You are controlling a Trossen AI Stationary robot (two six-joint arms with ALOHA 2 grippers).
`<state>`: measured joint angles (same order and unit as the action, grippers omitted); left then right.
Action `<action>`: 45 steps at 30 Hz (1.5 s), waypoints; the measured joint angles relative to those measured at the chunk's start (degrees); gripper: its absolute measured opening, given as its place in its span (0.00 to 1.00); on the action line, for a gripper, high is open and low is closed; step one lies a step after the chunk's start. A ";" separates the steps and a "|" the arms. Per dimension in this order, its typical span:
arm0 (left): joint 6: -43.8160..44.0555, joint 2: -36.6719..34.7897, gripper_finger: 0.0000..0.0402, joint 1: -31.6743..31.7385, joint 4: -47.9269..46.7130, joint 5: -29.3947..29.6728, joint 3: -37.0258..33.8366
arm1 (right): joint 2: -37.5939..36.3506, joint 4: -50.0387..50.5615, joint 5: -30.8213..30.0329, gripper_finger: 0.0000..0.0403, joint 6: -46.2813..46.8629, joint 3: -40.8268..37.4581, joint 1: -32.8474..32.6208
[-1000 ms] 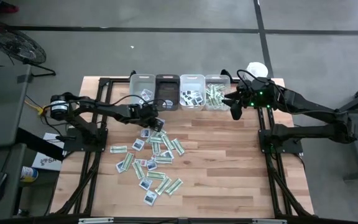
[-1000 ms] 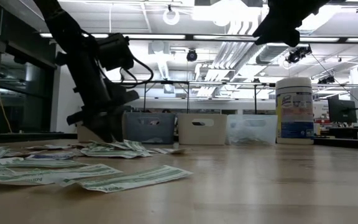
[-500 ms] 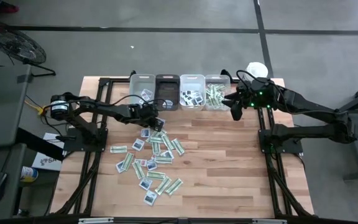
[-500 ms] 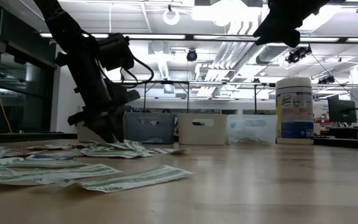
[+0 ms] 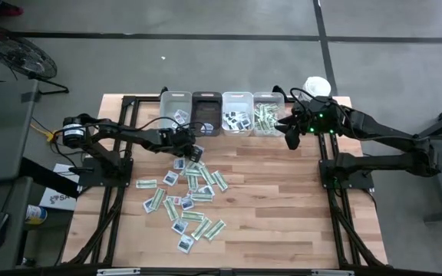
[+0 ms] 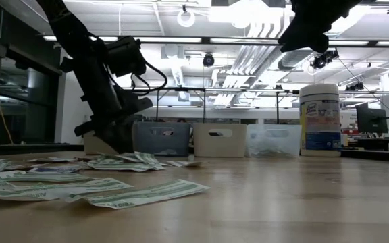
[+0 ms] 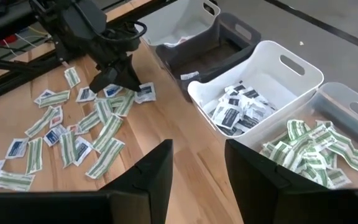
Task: Pick & Place First Aid Supplies
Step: Put the black towelette pack into the white bin
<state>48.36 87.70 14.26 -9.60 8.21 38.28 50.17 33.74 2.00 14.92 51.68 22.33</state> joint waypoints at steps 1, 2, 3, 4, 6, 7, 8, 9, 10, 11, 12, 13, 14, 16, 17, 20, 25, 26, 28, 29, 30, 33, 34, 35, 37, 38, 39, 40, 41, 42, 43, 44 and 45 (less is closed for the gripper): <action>-0.02 0.00 0.11 -0.02 -0.02 0.00 0.00 | 0.00 0.11 0.00 0.35 0.00 0.02 0.00; -0.02 0.00 0.08 -0.02 0.00 0.07 0.00 | 0.00 0.30 0.00 0.35 0.00 0.00 0.00; -0.02 0.00 0.06 -0.02 -0.03 0.13 0.00 | 0.00 0.47 0.00 0.35 0.00 0.00 0.00; -0.03 0.00 0.04 -0.02 -0.14 0.16 0.00 | 0.00 0.59 0.00 0.35 0.00 0.00 0.00; -0.11 0.00 0.01 -0.02 -0.14 0.24 0.00 | 0.00 0.83 -0.02 0.35 0.00 0.00 0.00; -0.29 0.00 0.01 -0.02 -0.18 0.27 0.00 | 0.00 1.00 -0.02 0.35 0.00 0.00 0.00; -0.35 0.00 0.01 -0.02 -0.19 0.31 0.00 | 0.00 1.18 -0.02 0.35 0.00 0.00 0.01; -0.44 0.00 0.01 -0.02 -0.20 0.31 0.00 | 0.00 1.34 -0.04 0.35 0.00 0.00 0.01; -0.46 0.00 0.01 -0.02 -0.20 0.33 0.00 | 0.00 1.48 -0.04 0.35 0.00 0.00 0.00; -0.48 0.00 0.01 -0.02 -0.16 0.33 0.00 | 0.00 1.65 -0.03 0.35 0.00 0.00 0.01; -0.50 0.00 0.01 -0.02 -0.02 0.33 0.00 | 0.00 1.94 -0.02 0.35 0.00 0.00 0.00; -0.59 0.00 0.00 -0.02 0.30 0.31 0.00 | 0.00 2.28 -0.02 0.35 0.00 0.00 0.02; -1.10 0.00 0.00 -0.02 0.90 0.28 0.00 | 0.00 2.53 0.09 0.35 0.02 0.00 0.00; -1.84 0.00 0.00 -0.02 2.65 0.17 0.00 | 0.00 2.87 0.48 0.35 0.02 0.00 0.01; -2.05 0.00 0.00 -0.02 3.61 0.10 0.00 | 0.00 3.18 0.75 0.35 0.00 0.00 0.02; -3.01 0.00 0.00 -0.02 6.64 -0.01 0.00 | 0.00 3.53 1.44 0.35 0.02 0.00 0.00; -4.54 -0.02 0.00 -0.04 7.09 -1.77 0.95 | 0.00 3.75 1.44 0.35 0.15 0.00 0.02; -5.25 -0.02 0.00 -0.04 7.16 -2.25 1.48 | 0.00 3.77 1.46 0.35 0.15 0.00 0.00; -7.13 -0.02 0.00 -0.04 7.09 -3.47 2.67 | 0.00 3.77 1.44 0.35 0.17 0.00 0.02; -8.22 -0.02 0.00 -0.04 7.04 -4.01 3.46 | 0.00 3.76 1.46 0.35 0.17 0.00 0.01; -9.28 -0.02 0.00 -0.04 7.08 -4.89 4.42 | 0.00 3.77 1.45 0.35 0.21 0.00 0.02; -11.74 -0.07 0.00 -0.06 7.03 -6.65 7.25 | 0.00 3.77 1.46 0.35 0.22 0.00 0.00; -12.55 -0.07 0.00 -0.16 6.89 -7.20 8.20 | 0.00 3.77 1.46 0.35 0.20 0.00 0.02; -13.34 -0.07 0.00 -0.40 6.83 -7.68 9.27 | 0.00 3.76 1.46 0.35 0.20 0.00 0.01; -14.50 -0.07 0.00 -0.56 6.88 -7.82 11.55 | 0.00 3.76 1.44 0.35 0.14 0.00 0.02; -15.27 -0.07 0.00 -0.60 6.88 -8.03 12.79 | 0.00 3.77 1.39 0.35 0.11 0.00 0.00; -16.30 -0.07 0.00 -0.60 6.88 -8.39 14.05 | 0.00 3.76 1.22 0.35 0.08 0.00 0.00; -17.73 -0.07 0.00 -0.55 6.88 -8.93 15.37 | 0.00 3.75 1.02 0.35 0.07 0.00 0.01; -19.32 -0.07 0.00 -0.55 6.91 -9.16 16.82 | 0.00 3.75 1.01 0.35 0.07 0.00 0.01; -21.12 -0.07 0.00 -0.52 6.98 -9.18 18.26 | 0.04 3.73 1.01 0.35 0.07 0.00 0.02; -23.17 -0.07 0.00 -0.52 7.01 -9.18 19.68 | 0.14 3.69 1.03 0.35 0.07 0.00 0.01; -25.25 -0.07 0.00 -0.54 7.02 -9.18 21.15 | 0.37 3.48 1.18 0.35 0.33 0.00 0.02; -27.52 -0.07 0.00 -0.55 6.96 -9.18 22.58 | 0.68 3.02 1.48 0.35 0.90 0.00 0.02</action>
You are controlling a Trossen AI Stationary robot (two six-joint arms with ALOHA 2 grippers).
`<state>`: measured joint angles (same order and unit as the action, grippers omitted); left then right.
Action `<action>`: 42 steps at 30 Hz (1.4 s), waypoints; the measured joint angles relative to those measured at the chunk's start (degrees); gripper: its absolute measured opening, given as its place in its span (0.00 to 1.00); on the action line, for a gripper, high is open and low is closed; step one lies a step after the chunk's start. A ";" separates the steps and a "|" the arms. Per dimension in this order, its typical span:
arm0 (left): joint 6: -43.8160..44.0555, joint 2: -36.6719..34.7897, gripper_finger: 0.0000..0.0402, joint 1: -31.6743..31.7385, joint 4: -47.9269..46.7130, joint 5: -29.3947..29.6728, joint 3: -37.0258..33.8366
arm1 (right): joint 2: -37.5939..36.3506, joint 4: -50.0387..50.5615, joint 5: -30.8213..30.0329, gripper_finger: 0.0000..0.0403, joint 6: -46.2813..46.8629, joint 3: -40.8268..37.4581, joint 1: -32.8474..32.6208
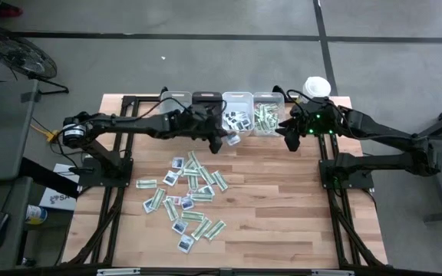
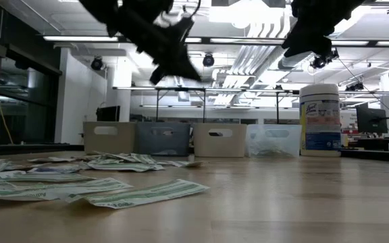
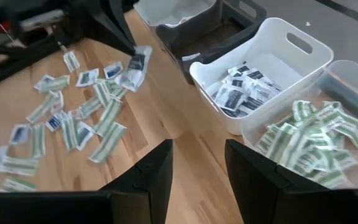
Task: Pick & Place First Aid Supplies
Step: Put the black towelette pack into the white bin
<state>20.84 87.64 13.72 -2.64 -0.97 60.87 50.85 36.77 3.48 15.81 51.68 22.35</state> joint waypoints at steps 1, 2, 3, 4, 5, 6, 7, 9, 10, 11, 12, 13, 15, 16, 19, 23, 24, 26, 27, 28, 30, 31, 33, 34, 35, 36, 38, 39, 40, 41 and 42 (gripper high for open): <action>-2.50 0.00 0.00 0.00 -0.01 0.02 1.54 | 0.36 -0.74 0.29 0.35 0.76 0.00 -0.02; -4.94 0.00 0.00 0.00 0.04 0.12 3.06 | 0.78 -1.73 0.98 0.35 1.13 0.00 -0.02; -7.27 -0.01 0.00 0.00 0.13 0.45 4.49 | 1.28 -3.04 1.79 0.35 1.26 0.00 -0.07; -9.59 -0.02 0.00 0.00 0.14 1.10 5.75 | 1.83 -4.69 2.59 0.35 1.25 0.00 -0.34; -11.82 -0.02 0.00 0.00 0.10 1.75 6.89 | 2.49 -6.40 3.08 0.35 1.13 0.00 -0.73; -14.03 -0.02 0.00 0.00 0.12 2.75 7.96 | 3.11 -8.20 3.17 0.35 0.84 0.00 -1.12; -16.04 -0.02 0.00 0.00 0.12 3.62 8.77 | 3.76 -10.12 3.18 0.35 0.78 0.00 -1.55; -19.37 -0.04 0.00 0.13 0.08 5.35 10.11 | 5.12 -14.26 3.16 0.35 0.67 0.00 -2.30; -20.66 -0.03 0.00 0.13 -0.03 5.79 10.63 | 5.85 -16.16 3.17 0.35 0.63 0.00 -2.60; -21.93 -0.04 0.00 0.13 -0.08 5.84 11.10 | 6.59 -18.03 3.15 0.35 0.63 -0.02 -2.88; -23.17 -0.02 0.00 0.15 -0.08 5.85 11.54 | 7.36 -20.05 3.15 0.35 0.63 0.00 -3.12; -24.53 -0.04 0.00 0.15 0.01 5.85 11.87 | 8.18 -22.05 3.13 0.35 0.63 0.00 -3.31; -27.12 -0.04 0.00 0.13 0.12 5.89 12.08 | 9.80 -25.82 3.13 0.35 0.67 0.00 -3.66; -28.39 -0.04 0.00 0.13 0.03 5.83 12.08 | 10.65 -27.38 3.16 0.35 0.68 0.00 -3.80; -32.07 -0.04 0.00 0.13 -0.08 5.05 12.08 | 12.86 -30.13 3.69 0.35 0.61 0.00 -3.87; -34.41 -0.03 0.00 0.13 -0.06 4.90 12.08 | 15.03 -32.66 4.62 0.40 1.59 -0.02 -3.85; -34.62 -0.02 0.00 0.13 -0.06 4.85 12.08 | 15.60 -32.94 4.56 0.42 1.97 -0.02 -3.82; -35.41 -0.04 0.00 0.13 -0.04 4.47 12.08 | 16.57 -33.56 4.00 0.45 2.19 -0.02 -3.84; -35.84 -0.02 0.00 0.13 -0.04 4.02 12.08 | 17.08 -33.84 3.87 0.47 2.23 -0.02 -3.85; -36.03 -0.04 0.00 0.13 -0.02 3.61 12.08 | 17.50 -34.19 3.89 0.48 2.46 -0.02 -3.85; -36.06 -0.02 0.00 0.13 0.05 2.83 12.08 | 18.29 -34.96 3.66 0.50 3.67 -0.02 -3.82; -36.05 -0.03 0.00 0.13 0.04 2.62 12.08 | 18.67 -35.48 3.69 0.51 3.93 -0.02 -3.82; -36.05 -0.02 0.00 0.13 0.05 1.96 12.08 | 19.30 -35.36 3.72 0.50 4.85 -0.02 -3.82; -36.06 -0.03 0.00 0.13 0.07 1.73 12.08 | 19.68 -35.38 3.74 0.49 5.09 -0.02 -3.82; -36.10 -0.04 0.00 0.13 0.07 1.73 12.08 | 19.91 -35.36 3.76 0.47 5.31 -0.02 -3.82; -36.30 -0.04 0.00 0.13 0.07 1.73 12.08 | 20.19 -35.34 3.76 0.44 5.70 -0.02 -3.82; -37.14 -0.02 0.00 0.13 0.11 1.52 12.08 | 20.58 -35.36 3.72 0.38 6.44 -0.02 -3.82; -37.30 -0.03 0.00 0.13 0.12 1.24 12.08 | 20.69 -35.36 3.53 0.34 6.67 -0.02 -3.82; -37.33 -0.02 0.00 0.13 0.12 0.87 12.08 | 20.73 -35.36 3.38 0.29 6.71 -0.02 -3.82; -37.33 -0.02 0.00 0.13 0.10 0.25 12.08 | 20.74 -35.38 3.20 0.25 6.69 -0.02 -3.82; -37.34 -0.03 0.00 0.13 0.10 -0.18 12.08 | 20.74 -35.53 3.18 0.21 6.70 -0.02 -3.82</action>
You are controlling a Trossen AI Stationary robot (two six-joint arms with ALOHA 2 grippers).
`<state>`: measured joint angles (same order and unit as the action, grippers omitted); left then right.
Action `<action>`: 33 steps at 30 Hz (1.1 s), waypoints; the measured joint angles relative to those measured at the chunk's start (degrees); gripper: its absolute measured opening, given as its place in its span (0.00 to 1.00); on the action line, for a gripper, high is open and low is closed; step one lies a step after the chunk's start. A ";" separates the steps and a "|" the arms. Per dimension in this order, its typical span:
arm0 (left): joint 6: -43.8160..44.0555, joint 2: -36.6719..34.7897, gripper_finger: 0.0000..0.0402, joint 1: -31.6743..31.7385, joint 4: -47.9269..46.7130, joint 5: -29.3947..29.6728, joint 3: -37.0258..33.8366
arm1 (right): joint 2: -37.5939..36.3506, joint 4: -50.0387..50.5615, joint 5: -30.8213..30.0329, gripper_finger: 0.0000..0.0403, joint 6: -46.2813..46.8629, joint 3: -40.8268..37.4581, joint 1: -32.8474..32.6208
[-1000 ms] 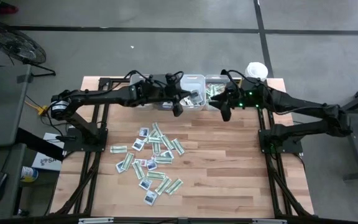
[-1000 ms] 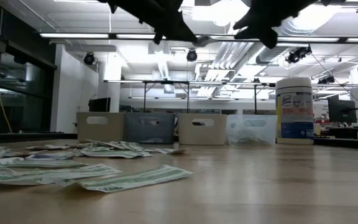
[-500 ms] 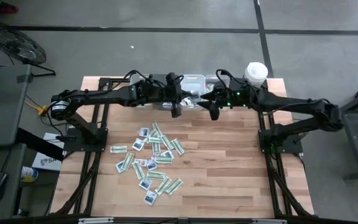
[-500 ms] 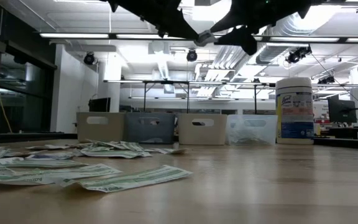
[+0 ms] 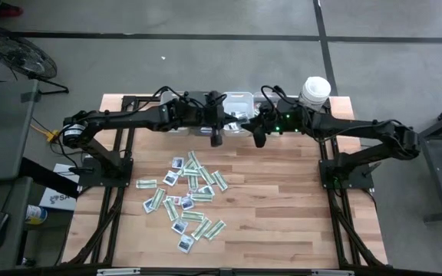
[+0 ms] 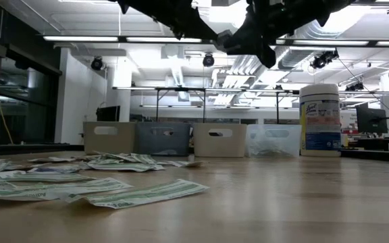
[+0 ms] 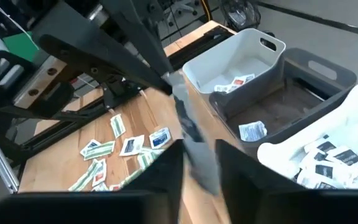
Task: Pick & Place First Aid Supplies
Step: Put the black towelette pack into the white bin
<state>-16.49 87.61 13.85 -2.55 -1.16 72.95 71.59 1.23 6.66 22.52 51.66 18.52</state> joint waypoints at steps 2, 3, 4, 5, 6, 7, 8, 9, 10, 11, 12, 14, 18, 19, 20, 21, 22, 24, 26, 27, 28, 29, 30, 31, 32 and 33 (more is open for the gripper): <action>-0.32 0.00 0.00 0.00 0.00 -0.95 0.00 | 0.00 -0.70 0.07 0.12 -0.01 0.00 0.00; -0.78 0.00 0.00 0.00 0.00 -1.36 0.00 | 0.00 -1.13 0.19 0.07 -0.01 0.00 0.00; -1.40 -0.02 0.00 0.02 0.00 -1.54 0.00 | 0.00 -1.49 0.38 0.04 -0.01 0.00 0.00; -2.21 -0.01 0.00 0.02 0.00 -1.80 0.00 | 0.00 -1.78 0.39 0.02 -0.02 -0.03 0.00; -3.00 -0.01 0.01 0.02 0.00 -2.28 0.00 | 0.00 -2.06 0.30 0.02 0.05 -0.09 0.00; -3.79 -0.02 0.01 0.02 -0.06 -2.94 0.00 | 0.00 -2.25 0.12 0.03 0.59 -0.09 0.00; -4.44 -0.02 0.03 0.02 -0.21 -3.26 0.00 | 0.00 -2.34 -0.04 0.03 1.35 -0.09 0.01; -4.70 0.00 0.04 0.02 -0.41 -3.43 0.00 | 0.00 -2.33 -0.12 0.02 1.87 -0.09 0.14; -4.72 0.00 0.06 0.02 -0.63 -3.49 0.00 | 0.00 -2.32 -0.13 0.01 1.95 -0.09 0.22; -4.85 -0.01 0.09 0.04 -0.68 -3.50 0.00 | 0.00 -2.32 -0.27 0.01 1.94 -0.09 0.22; -5.34 -0.05 0.12 0.31 -0.72 -3.62 0.00 | 0.00 -2.32 -0.58 0.01 2.27 -0.09 0.22; -6.29 -0.87 0.18 0.97 -2.24 -4.51 0.00 | 0.00 -2.24 -1.95 0.01 3.70 -0.09 0.22; -7.43 -3.14 0.30 3.25 -7.19 -4.54 -0.07 | 0.00 -1.77 -3.43 0.01 4.53 -0.07 0.26; -7.76 -3.88 0.33 3.98 -8.28 -4.52 -0.07 | 0.00 -1.48 -3.89 0.01 4.54 -0.07 0.26; -8.18 -4.65 0.35 4.69 -9.39 -4.40 -0.03 | 0.00 -1.18 -4.43 0.01 4.88 -0.07 0.26; -8.74 -5.68 0.37 5.58 -11.27 -4.36 0.00 | 0.00 -0.83 -5.16 0.01 5.96 -0.07 0.26; -9.08 -6.88 0.38 6.50 -13.69 -4.30 -0.02 | 0.00 -0.36 -5.85 0.01 6.85 -0.07 0.31; -10.37 -9.26 0.39 7.98 -16.68 -4.29 -0.02 | 0.07 0.56 -6.31 0.00 7.89 -0.07 0.82; -12.44 -11.72 0.40 9.03 -19.57 -4.34 0.00 | 0.61 1.06 -6.29 0.00 9.48 0.04 1.74; -13.94 -12.99 0.40 9.58 -21.01 -4.39 -0.02 | 1.03 1.43 -6.19 0.00 10.16 0.04 2.35; -15.69 -14.15 0.40 9.95 -21.95 -4.41 -0.02 | 1.66 1.68 -5.89 0.00 10.59 0.04 3.00; -17.14 -15.23 0.40 10.14 -22.25 -4.49 -0.09 | 2.44 1.67 -5.40 0.00 10.72 0.04 3.66; -17.80 -16.40 0.40 10.29 -22.02 -4.63 -0.47 | 3.22 1.58 -4.67 0.00 10.72 0.04 4.35; -17.90 -17.56 0.40 10.63 -21.69 -5.05 -1.18 | 4.01 1.36 -4.22 0.00 10.72 0.04 4.99; -17.94 -18.65 0.40 11.07 -21.23 -5.92 -2.09 | 4.80 0.89 -3.64 0.00 10.86 0.04 5.57; -17.89 -19.80 0.40 11.48 -20.74 -6.57 -3.06 | 5.56 0.14 -3.23 0.00 11.13 0.04 6.09</action>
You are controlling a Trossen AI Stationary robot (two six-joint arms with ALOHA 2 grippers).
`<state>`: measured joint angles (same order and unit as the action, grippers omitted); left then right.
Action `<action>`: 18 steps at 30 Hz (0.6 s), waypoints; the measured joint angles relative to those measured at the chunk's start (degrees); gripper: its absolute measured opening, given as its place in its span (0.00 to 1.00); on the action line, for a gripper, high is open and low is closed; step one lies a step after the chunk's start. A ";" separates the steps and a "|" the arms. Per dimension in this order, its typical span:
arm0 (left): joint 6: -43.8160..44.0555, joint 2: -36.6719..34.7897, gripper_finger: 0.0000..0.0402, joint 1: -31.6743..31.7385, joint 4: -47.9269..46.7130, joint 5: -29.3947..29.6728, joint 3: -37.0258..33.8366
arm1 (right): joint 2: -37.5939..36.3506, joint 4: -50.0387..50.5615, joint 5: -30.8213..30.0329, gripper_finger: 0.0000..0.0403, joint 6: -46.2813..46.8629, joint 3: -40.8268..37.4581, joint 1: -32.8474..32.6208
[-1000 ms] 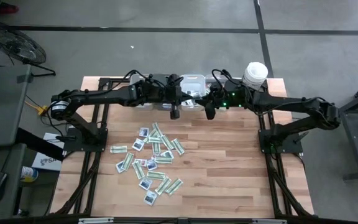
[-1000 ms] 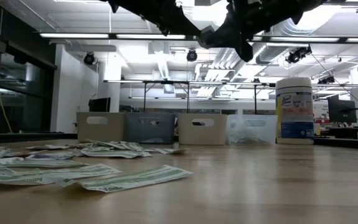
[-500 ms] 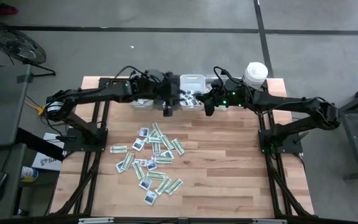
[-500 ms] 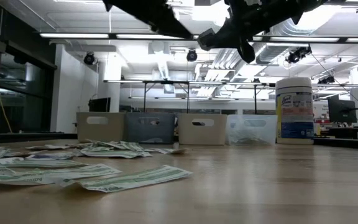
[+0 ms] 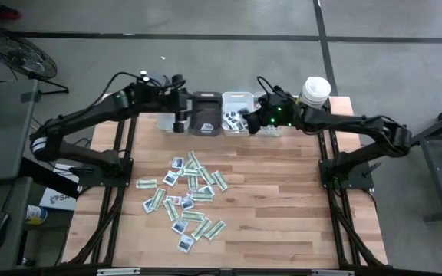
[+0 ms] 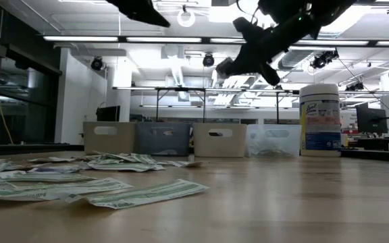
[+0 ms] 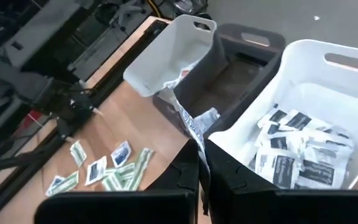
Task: Pick & Place First Aid Supplies
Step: Put the black towelette pack into the white bin
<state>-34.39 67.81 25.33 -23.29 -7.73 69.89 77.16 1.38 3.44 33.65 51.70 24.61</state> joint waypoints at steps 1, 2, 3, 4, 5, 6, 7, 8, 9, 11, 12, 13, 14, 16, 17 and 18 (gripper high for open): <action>0.11 -1.14 0.40 0.44 0.10 -0.65 -1.14 | 0.71 -0.62 0.08 0.00 0.02 0.00 0.42; 0.26 -2.17 0.40 0.69 0.06 -0.89 -2.27 | 1.46 -1.09 0.13 0.00 0.02 0.00 0.71; 0.81 -3.21 0.40 0.72 0.50 -0.89 -3.47 | 2.18 -1.63 0.23 0.00 0.02 0.00 1.08; 1.41 -4.18 0.40 0.72 0.96 -0.82 -4.96 | 2.91 -2.19 0.53 0.00 0.02 0.00 1.42; 2.09 -5.15 0.40 0.72 1.09 -0.87 -6.51 | 3.69 -2.75 1.09 0.00 0.00 0.00 1.80; 2.89 -6.18 0.40 0.69 1.52 -0.88 -8.19 | 4.38 -3.04 1.64 0.00 -0.05 0.06 2.25; 3.94 -7.33 0.40 0.65 2.87 -0.96 -10.30 | 5.19 -2.77 2.26 0.00 -0.44 0.44 2.63; 5.38 -8.42 0.40 0.52 4.51 -1.44 -12.22 | 6.19 -2.43 2.91 0.00 -1.18 1.11 2.90; 7.06 -9.59 0.40 0.54 6.91 -2.50 -14.52 | 7.12 -2.04 3.48 0.00 -2.02 2.08 3.21; 10.78 -11.86 0.40 0.54 11.92 -4.26 -19.43 | 9.32 0.13 3.78 0.00 -4.35 4.74 3.53; 12.69 -12.82 0.40 0.54 14.34 -4.77 -21.76 | 10.50 1.64 3.65 0.00 -5.80 6.40 3.65; 14.45 -13.74 0.40 0.54 16.16 -4.96 -23.86 | 11.78 3.56 3.51 0.00 -7.46 8.26 3.85; 16.09 -14.78 0.40 0.54 17.45 -4.98 -25.80 | 13.00 5.89 3.30 0.00 -9.01 10.17 4.09; 18.90 -16.64 0.40 0.54 19.49 -5.07 -28.64 | 15.63 11.59 3.31 0.00 -11.99 14.09 4.67; 19.96 -17.53 0.40 0.54 19.87 -5.27 -29.67 | 16.94 14.41 3.26 0.00 -13.21 16.04 5.03; 20.84 -18.49 0.40 0.54 19.81 -5.46 -30.64 | 18.17 17.27 3.18 0.00 -14.59 17.85 5.31</action>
<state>-13.55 49.31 25.87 -3.48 -13.18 39.25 95.33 18.65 6.61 19.05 69.55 29.93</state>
